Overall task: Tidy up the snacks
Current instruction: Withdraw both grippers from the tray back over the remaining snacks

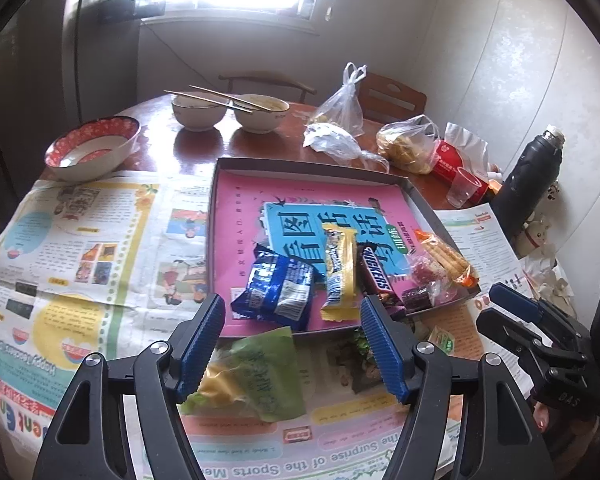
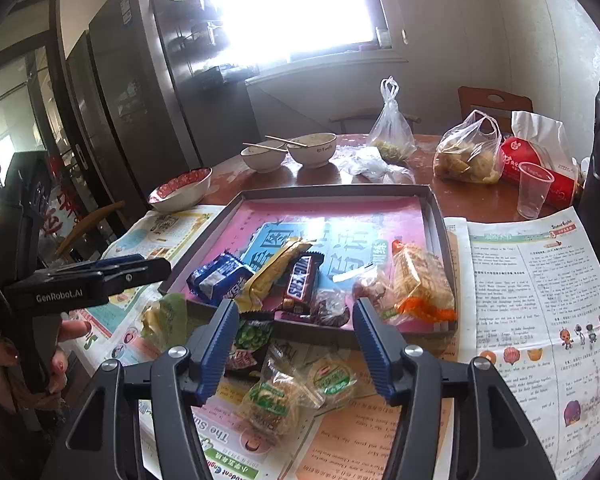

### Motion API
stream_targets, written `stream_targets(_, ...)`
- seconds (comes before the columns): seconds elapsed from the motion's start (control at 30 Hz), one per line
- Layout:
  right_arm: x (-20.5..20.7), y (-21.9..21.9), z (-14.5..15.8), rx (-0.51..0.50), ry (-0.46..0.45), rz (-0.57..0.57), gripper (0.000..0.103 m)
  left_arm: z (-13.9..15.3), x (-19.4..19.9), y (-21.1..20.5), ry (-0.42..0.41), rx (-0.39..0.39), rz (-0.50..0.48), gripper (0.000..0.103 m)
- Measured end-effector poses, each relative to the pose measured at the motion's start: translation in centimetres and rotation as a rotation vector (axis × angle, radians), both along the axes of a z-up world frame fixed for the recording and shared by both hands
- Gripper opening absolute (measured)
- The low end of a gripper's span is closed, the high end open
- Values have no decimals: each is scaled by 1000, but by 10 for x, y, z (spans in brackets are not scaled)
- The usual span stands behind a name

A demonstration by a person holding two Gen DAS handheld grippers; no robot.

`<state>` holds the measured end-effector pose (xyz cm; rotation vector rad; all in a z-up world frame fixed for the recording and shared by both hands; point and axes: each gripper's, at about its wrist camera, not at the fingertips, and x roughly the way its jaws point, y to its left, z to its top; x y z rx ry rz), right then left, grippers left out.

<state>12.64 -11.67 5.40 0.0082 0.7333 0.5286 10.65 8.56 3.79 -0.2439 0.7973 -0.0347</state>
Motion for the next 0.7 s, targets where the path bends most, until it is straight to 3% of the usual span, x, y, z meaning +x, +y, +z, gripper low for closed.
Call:
stream_targets(0.13,-5,3,-1,-5,2,8,61,-3,-5,3,11,12,9,77)
stream_targets(0.7,-20,2,-9,-23,28,14,65,-15,-22,15,50,50,23,79)
